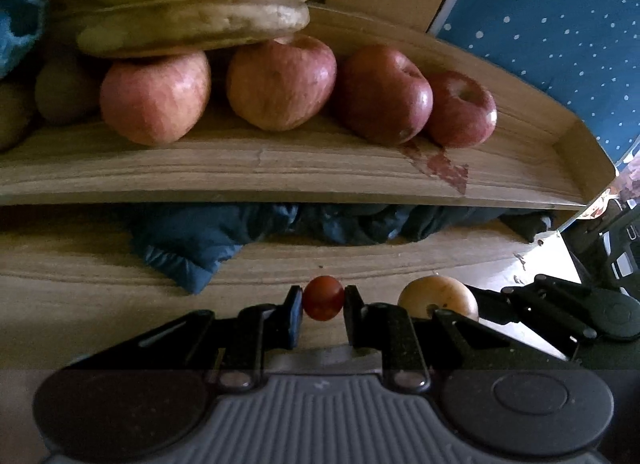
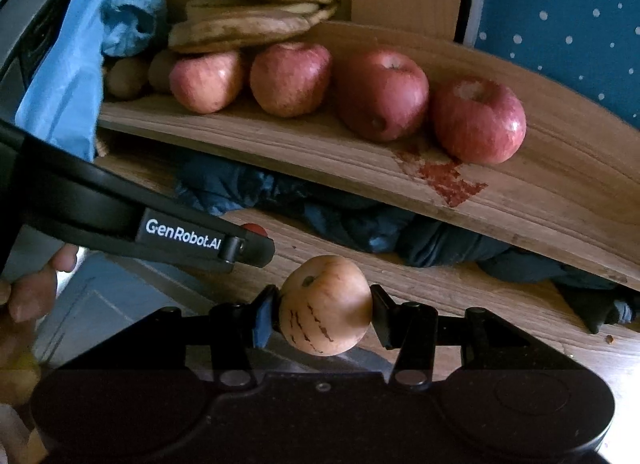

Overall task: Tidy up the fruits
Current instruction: 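Carry the tomato with the left tool while the right tool carries the pear to the tray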

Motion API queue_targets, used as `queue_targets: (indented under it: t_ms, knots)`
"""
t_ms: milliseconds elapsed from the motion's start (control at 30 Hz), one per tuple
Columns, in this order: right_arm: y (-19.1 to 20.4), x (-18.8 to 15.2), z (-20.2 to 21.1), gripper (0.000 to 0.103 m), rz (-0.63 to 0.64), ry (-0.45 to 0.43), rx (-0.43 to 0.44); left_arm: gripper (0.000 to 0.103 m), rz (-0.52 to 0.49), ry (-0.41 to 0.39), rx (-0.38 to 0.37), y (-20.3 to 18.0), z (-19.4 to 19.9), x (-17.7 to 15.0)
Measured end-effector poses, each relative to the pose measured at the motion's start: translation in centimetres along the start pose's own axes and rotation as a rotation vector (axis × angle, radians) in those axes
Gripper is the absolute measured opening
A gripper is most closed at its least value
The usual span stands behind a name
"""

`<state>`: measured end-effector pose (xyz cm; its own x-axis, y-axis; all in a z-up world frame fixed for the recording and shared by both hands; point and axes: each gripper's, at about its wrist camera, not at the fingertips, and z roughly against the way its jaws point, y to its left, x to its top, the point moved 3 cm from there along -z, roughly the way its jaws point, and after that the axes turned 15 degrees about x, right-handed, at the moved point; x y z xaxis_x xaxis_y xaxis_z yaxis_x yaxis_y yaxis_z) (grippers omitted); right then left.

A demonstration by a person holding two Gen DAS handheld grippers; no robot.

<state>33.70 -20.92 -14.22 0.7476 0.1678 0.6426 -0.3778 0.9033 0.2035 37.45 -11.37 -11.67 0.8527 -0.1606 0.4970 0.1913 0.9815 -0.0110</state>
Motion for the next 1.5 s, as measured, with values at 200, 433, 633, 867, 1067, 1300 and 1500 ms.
queue_targets:
  t_ms: [200,433,633,867,1067,1300,1500]
  knots:
    - [1.0,-0.9,1.4,0.050,0.016,-0.007,0.011,0.023,0.017,0.004,0.002,0.2,1.5,-0.9]
    - [2.1,-2.2,2.6,0.050,0.038,-0.002,0.038,0.023,0.028,0.017,0.014,0.5,2.6,-3.2]
    - [3.5,-3.9,2.7,0.050,0.063,0.020,0.086,0.023,0.040,0.033,0.029,1.2,3.5,-5.4]
    - [4.9,-5.4,2.3,0.050,0.108,0.063,0.145,0.023,0.067,0.069,0.059,1.8,3.9,-7.5]
    - [5.4,-6.1,1.9,0.050,0.137,0.084,0.177,0.023,0.090,0.095,0.083,2.1,4.0,-8.3]
    - [5.5,-6.5,1.4,0.050,0.156,0.102,0.195,0.023,0.098,0.122,0.105,2.1,4.0,-9.0]
    - [5.3,-6.7,1.2,0.050,0.164,0.110,0.206,0.024,0.108,0.132,0.122,1.9,4.1,-9.4]
